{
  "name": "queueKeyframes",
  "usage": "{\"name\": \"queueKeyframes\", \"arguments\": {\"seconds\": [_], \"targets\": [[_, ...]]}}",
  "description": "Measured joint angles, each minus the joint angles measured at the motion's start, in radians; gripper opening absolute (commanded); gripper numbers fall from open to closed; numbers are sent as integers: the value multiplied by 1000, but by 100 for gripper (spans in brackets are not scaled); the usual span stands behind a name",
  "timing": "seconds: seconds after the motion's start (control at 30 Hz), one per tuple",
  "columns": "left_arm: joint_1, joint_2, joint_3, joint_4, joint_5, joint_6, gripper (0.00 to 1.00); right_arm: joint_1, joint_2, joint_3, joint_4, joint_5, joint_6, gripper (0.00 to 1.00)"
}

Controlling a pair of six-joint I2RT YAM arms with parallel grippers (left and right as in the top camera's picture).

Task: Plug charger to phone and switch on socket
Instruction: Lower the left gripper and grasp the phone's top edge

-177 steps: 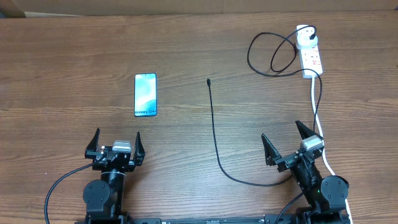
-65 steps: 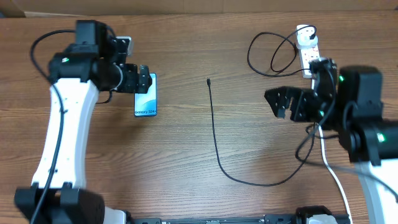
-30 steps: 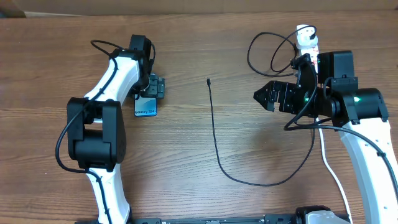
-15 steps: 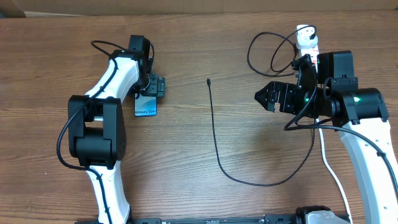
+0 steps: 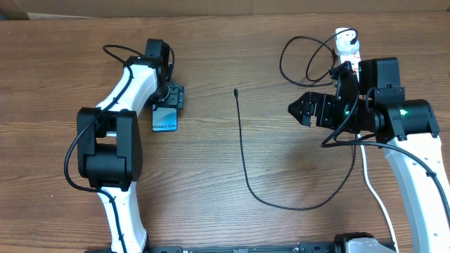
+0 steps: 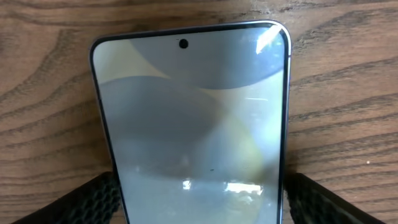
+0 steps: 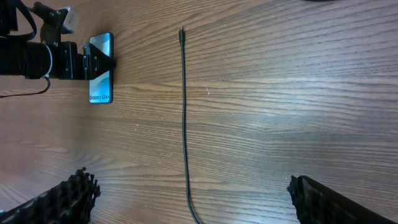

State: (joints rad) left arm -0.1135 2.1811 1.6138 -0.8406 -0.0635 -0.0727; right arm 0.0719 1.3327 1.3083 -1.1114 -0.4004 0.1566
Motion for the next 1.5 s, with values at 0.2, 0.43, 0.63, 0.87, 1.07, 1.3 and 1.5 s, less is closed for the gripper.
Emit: {"name": "queueKeyframes", "arguments": {"seconds": [0.2,0.43,0.63,0.87,1.07,1.3,1.5], "targets": [[0,0,0,0,-2,1,65,0,0,0,0,0,1,100],[0,0,11,-20,-2,1,64,0,0,0,0,0,0,100],[-1,7,82,-107,7,-4,62,0,0,0,1,0,0,100],[-1,13,178,-149,6,-5,75,0,0,0,0,0,1,100],[0,13,179,-228,-69,-3,88,0,0,0,0,0,1,100],[40,13,165,-228,-87,3,86,0,0,0,0,0,1,100],[106,13,97,-172,-48,28,99,0,0,0,-9,0,0,100]]}}
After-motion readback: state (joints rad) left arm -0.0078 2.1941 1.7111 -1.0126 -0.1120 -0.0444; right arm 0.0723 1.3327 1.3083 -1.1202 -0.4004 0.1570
